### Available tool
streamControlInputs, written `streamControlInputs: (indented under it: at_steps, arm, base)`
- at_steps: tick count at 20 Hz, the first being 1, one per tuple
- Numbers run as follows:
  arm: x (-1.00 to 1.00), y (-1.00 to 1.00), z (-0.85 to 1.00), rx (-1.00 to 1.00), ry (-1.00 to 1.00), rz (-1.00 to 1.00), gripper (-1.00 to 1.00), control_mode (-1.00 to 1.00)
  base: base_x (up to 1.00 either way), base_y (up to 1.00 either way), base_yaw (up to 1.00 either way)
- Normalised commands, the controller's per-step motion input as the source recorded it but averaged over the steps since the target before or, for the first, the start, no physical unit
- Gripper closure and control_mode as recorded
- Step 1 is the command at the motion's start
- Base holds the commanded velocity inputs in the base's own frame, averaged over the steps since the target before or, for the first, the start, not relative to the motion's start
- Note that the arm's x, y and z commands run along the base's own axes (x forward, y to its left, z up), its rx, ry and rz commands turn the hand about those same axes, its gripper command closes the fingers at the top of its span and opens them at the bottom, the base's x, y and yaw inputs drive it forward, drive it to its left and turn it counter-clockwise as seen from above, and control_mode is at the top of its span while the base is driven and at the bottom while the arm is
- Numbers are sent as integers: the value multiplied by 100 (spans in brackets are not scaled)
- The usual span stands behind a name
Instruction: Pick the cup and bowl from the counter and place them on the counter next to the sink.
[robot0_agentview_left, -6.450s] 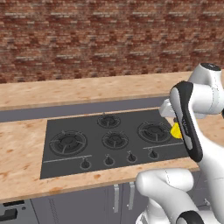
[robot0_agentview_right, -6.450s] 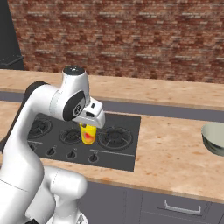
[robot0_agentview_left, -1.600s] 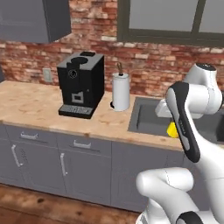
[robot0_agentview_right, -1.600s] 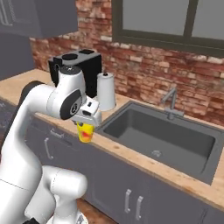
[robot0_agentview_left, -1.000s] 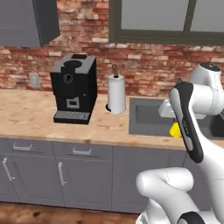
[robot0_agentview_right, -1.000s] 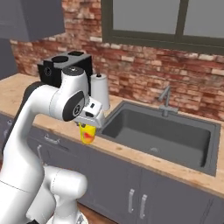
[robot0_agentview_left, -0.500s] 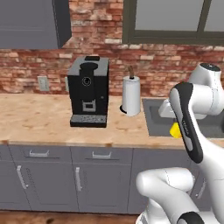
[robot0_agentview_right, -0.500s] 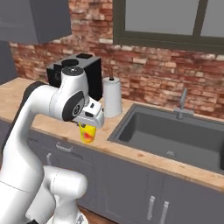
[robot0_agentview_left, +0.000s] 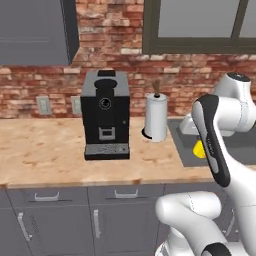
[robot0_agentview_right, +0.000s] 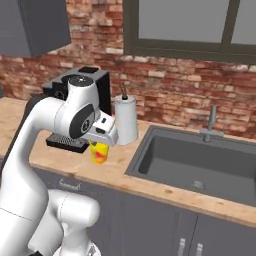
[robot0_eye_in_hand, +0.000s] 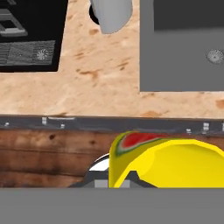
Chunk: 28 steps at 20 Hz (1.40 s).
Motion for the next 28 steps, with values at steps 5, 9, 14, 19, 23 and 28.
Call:
streamControlInputs:
  at_steps: [5, 9, 14, 19, 23, 28]
  arm:
    - [0, 0, 0, 0, 0, 0, 100, 100]
    - [0, 0, 0, 0, 0, 0, 100, 100]
    - [0, 0, 0, 0, 0, 0, 100, 100]
    - [0, 0, 0, 0, 0, 0, 100, 100]
    - [0, 0, 0, 0, 0, 0, 100, 100]
    - [0, 0, 0, 0, 0, 0, 100, -100]
  base:
    - [68, 1, -32]
    - [33, 0, -22]
    - [0, 0, -2]
    - [0, 0, 0]
    - [0, 0, 0]
    - [0, 0, 0]
